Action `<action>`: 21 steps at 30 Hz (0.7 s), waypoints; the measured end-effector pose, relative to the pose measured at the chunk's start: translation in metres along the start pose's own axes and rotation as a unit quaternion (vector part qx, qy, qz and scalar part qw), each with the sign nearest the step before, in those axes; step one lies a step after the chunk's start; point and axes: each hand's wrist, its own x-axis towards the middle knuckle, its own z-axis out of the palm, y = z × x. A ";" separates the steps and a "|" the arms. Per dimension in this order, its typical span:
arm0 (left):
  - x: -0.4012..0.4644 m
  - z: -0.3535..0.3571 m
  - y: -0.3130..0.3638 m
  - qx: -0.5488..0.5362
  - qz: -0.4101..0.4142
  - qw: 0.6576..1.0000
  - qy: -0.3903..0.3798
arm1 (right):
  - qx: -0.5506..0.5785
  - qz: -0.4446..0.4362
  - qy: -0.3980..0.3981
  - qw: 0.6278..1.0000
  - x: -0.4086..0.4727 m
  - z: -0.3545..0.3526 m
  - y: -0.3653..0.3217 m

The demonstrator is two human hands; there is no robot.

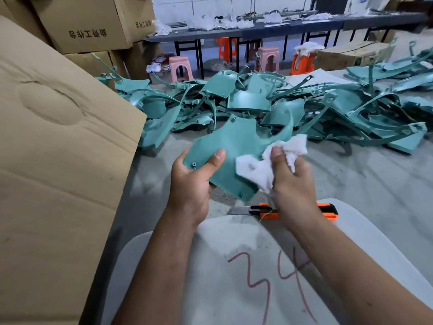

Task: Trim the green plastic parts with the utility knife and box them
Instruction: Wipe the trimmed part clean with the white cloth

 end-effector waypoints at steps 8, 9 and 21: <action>0.004 -0.030 0.012 0.035 -0.070 0.992 -0.103 | 0.118 0.093 0.011 0.989 0.014 -0.013 -0.006; 0.004 -0.033 0.014 0.053 -0.079 0.990 -0.109 | 0.096 0.112 0.012 0.989 0.016 -0.017 -0.006; 0.000 -0.040 0.019 0.027 -0.087 0.990 -0.107 | 0.384 0.211 -0.042 0.898 0.029 -0.058 -0.021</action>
